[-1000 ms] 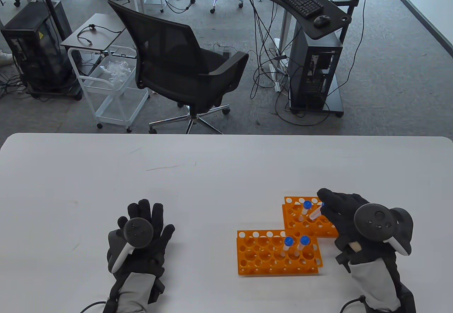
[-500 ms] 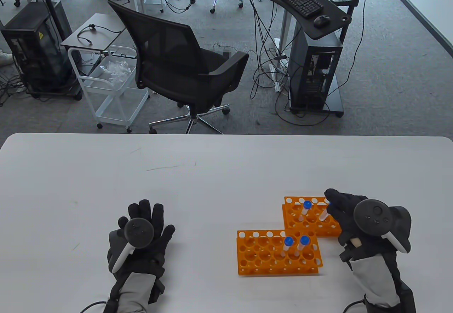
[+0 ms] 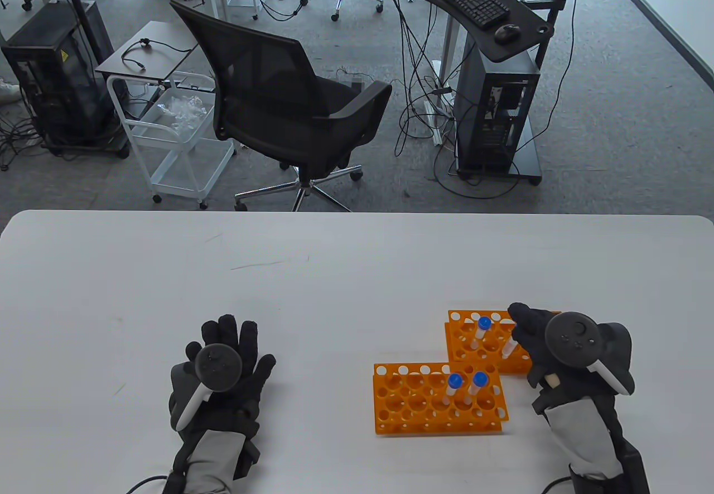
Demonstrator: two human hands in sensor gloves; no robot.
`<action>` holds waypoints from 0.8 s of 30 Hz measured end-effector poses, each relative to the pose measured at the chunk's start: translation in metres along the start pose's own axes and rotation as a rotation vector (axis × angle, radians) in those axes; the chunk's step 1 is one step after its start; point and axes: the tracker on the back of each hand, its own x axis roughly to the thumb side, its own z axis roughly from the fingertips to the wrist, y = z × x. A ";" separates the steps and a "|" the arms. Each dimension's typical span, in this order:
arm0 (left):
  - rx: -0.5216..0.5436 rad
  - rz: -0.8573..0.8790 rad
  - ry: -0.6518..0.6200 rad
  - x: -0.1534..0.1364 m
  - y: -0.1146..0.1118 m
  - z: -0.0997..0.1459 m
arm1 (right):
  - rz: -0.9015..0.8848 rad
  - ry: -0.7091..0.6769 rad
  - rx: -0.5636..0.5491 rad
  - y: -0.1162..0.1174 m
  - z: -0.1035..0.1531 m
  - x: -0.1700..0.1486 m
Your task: Transfer 4 test tubes between racks (Right hand only)
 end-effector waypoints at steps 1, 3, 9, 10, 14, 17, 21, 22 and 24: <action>0.000 0.001 0.000 0.000 0.000 0.000 | 0.002 -0.001 0.003 0.001 0.000 0.000; -0.001 0.001 0.000 0.000 0.000 0.000 | 0.006 0.004 0.012 0.004 -0.001 -0.001; -0.001 0.005 0.000 0.000 0.000 0.000 | 0.018 0.006 0.023 0.011 -0.003 -0.003; 0.000 0.005 0.001 0.000 0.000 0.000 | 0.019 0.005 0.024 0.012 -0.003 -0.003; -0.001 0.005 0.001 -0.001 0.000 0.000 | 0.029 0.003 0.028 0.016 -0.004 -0.003; -0.001 0.005 0.002 -0.001 0.001 0.000 | 0.030 0.007 0.035 0.018 -0.005 -0.004; -0.001 0.005 0.002 -0.001 0.001 0.000 | 0.032 0.014 0.041 0.022 -0.006 -0.007; -0.002 0.005 0.002 -0.001 0.001 0.000 | 0.032 0.014 0.046 0.024 -0.006 -0.008; -0.002 0.004 0.000 -0.001 0.000 0.000 | 0.031 0.017 0.050 0.026 -0.006 -0.009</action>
